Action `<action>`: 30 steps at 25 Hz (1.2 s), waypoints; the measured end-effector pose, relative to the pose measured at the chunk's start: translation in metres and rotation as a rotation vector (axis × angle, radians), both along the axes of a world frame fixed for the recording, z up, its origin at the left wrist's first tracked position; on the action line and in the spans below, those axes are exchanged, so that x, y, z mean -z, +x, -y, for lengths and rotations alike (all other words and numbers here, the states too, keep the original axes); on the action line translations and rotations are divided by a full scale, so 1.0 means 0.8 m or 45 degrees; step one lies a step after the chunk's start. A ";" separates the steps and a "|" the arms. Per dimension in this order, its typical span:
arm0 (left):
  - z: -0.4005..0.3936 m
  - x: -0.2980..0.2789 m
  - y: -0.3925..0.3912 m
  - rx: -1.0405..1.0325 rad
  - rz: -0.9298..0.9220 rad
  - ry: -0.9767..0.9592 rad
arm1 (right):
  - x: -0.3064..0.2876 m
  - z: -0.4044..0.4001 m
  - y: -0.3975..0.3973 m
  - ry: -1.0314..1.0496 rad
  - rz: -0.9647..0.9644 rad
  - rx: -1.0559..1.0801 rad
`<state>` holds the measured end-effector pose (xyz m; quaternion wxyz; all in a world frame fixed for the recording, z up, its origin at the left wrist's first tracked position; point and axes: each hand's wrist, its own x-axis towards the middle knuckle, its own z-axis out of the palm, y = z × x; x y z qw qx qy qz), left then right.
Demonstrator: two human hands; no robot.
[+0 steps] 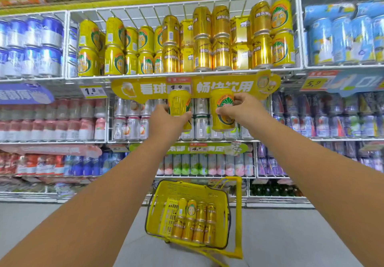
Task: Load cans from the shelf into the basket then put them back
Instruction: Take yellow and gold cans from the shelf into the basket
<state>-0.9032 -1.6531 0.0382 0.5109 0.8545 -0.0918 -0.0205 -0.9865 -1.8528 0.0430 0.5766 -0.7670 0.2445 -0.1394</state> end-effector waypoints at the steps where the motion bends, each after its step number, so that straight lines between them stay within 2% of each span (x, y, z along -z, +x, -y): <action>1: -0.008 0.013 -0.002 -0.005 -0.029 0.014 | 0.014 -0.006 0.000 0.023 -0.022 -0.005; 6: -0.051 0.086 0.001 -0.014 -0.163 0.113 | 0.095 -0.047 0.005 0.133 -0.172 -0.060; 17: -0.142 0.322 0.081 0.015 -0.383 0.332 | 0.333 -0.152 0.072 0.270 -0.434 0.060; 21: -0.159 0.429 0.088 0.030 -0.510 0.304 | 0.432 -0.179 0.094 0.286 -0.488 0.157; 27: -0.175 0.607 0.074 -0.056 -0.712 0.306 | 0.604 -0.184 0.132 0.250 -0.618 0.153; 30: -0.183 0.677 0.067 -0.068 -0.761 0.416 | 0.678 -0.181 0.144 0.279 -0.647 0.147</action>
